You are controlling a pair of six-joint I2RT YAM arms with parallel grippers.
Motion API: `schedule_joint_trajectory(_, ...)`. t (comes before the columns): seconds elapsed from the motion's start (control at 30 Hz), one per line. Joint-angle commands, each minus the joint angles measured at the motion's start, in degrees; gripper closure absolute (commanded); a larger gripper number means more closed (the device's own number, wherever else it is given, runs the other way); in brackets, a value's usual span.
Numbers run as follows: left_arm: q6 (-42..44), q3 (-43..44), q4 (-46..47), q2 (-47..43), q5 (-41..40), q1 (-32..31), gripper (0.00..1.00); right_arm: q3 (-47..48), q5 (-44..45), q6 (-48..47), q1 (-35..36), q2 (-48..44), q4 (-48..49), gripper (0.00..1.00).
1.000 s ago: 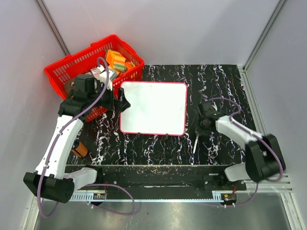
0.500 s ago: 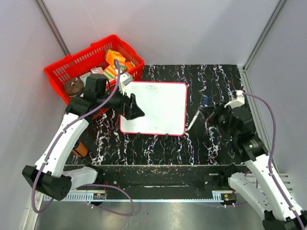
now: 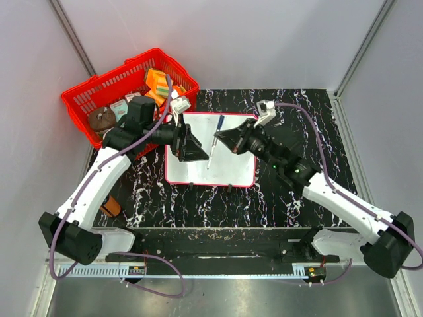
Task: Write a sentence on the whiteboard
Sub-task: Pass from the right arm to the left
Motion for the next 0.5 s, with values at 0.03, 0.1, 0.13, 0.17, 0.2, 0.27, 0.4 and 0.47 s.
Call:
schedule_joint_trajectory(0.03, -1.3, 0.3, 4.6, -0.3, 2.3, -0.2, 0.01, 5.7, 4.7, -1.8, 5.6, 2.5, 11.1, 1.00)
schedule_joint_trajectory(0.1, -2.1, -0.9, 6.0, -1.1, 3.9, -0.2, 0.02, 6.1, 8.5, -1.7, 7.2, 2.7, 10.9, 1.00)
schedule_joint_trajectory(0.13, -2.6, -1.3, 7.2, -1.4, 4.8, -0.2, 0.02, 6.4, 9.0, -1.6, 7.4, 2.9, 10.7, 1.00)
schedule_joint_trajectory(0.17, -2.9, -2.1, 7.9, -1.9, 5.3, -0.2, 0.07, 6.3, 9.8, -1.6, 7.7, 2.9, 11.2, 1.00)
schedule_joint_trajectory(0.2, -3.0, -2.5, 8.3, -2.0, 5.8, -0.3, 0.17, 6.2, 10.2, -1.3, 7.9, 2.9, 11.4, 1.00)
schedule_joint_trajectory(0.27, -3.6, -3.7, 9.7, -2.6, 6.5, -0.2, 0.36, 5.6, 10.9, -1.1, 8.4, 2.5, 12.8, 1.00)
schedule_joint_trajectory(0.4, -4.2, -4.6, 10.8, -3.6, 6.8, -0.2, 0.89, 4.5, 14.3, -0.4, 8.7, 1.3, 11.9, 1.00)
schedule_joint_trajectory(0.47, -4.2, -4.4, 10.8, -4.1, 7.0, -0.1, 1.00, 4.2, 15.6, 0.5, 8.7, 0.7, 11.0, 1.00)
